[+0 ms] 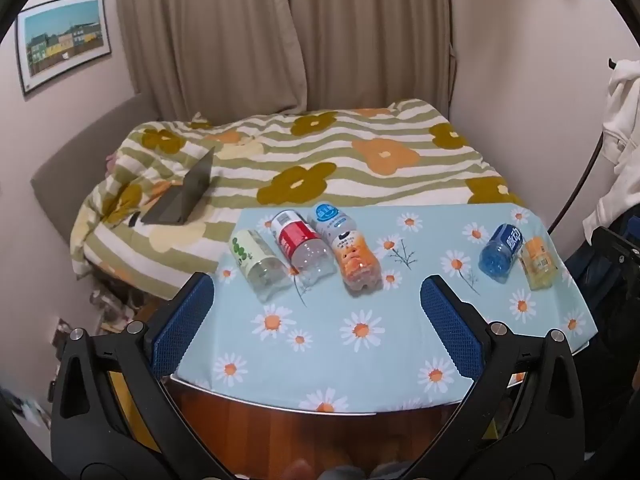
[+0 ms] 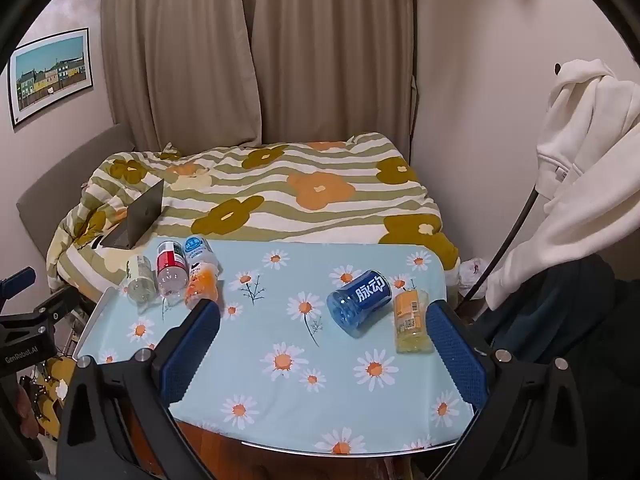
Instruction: Flip cup upright
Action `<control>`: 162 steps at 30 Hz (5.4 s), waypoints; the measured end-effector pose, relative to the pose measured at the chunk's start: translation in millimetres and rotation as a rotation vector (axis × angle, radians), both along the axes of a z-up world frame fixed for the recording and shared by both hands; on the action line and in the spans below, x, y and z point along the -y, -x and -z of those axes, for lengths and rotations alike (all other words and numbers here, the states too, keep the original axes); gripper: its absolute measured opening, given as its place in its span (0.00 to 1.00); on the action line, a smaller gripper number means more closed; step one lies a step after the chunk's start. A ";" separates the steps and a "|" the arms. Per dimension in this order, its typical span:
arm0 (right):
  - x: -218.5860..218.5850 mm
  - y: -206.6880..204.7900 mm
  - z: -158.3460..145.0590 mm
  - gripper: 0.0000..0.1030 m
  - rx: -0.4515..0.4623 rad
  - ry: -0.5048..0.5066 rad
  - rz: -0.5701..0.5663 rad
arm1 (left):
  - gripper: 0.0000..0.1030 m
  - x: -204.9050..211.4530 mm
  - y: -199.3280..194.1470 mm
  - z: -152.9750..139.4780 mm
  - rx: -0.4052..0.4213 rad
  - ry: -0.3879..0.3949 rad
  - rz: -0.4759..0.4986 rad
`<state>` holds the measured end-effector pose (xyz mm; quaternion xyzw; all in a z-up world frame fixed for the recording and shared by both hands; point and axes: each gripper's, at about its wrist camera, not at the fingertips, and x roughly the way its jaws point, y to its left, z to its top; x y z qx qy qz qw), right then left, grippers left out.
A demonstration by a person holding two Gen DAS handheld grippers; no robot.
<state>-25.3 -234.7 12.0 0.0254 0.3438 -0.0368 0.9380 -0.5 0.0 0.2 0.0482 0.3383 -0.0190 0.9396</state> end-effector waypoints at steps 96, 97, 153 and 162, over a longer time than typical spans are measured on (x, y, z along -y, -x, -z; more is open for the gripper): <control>-0.3 1.4 0.1 1.00 0.000 -0.007 0.032 | 1.00 -7.6 -7.4 -6.2 -0.010 0.015 0.007; 0.0 -0.1 0.9 1.00 -0.003 -0.011 0.029 | 1.00 -8.4 -8.2 -7.0 -0.017 0.016 0.001; -57.7 -186.2 123.7 1.00 -0.346 -0.006 0.020 | 0.78 -115.5 -252.0 200.4 -0.639 0.132 -0.190; -58.9 -186.2 123.1 1.00 -0.342 -0.007 0.004 | 0.73 -114.3 -242.3 200.1 -0.626 0.131 -0.194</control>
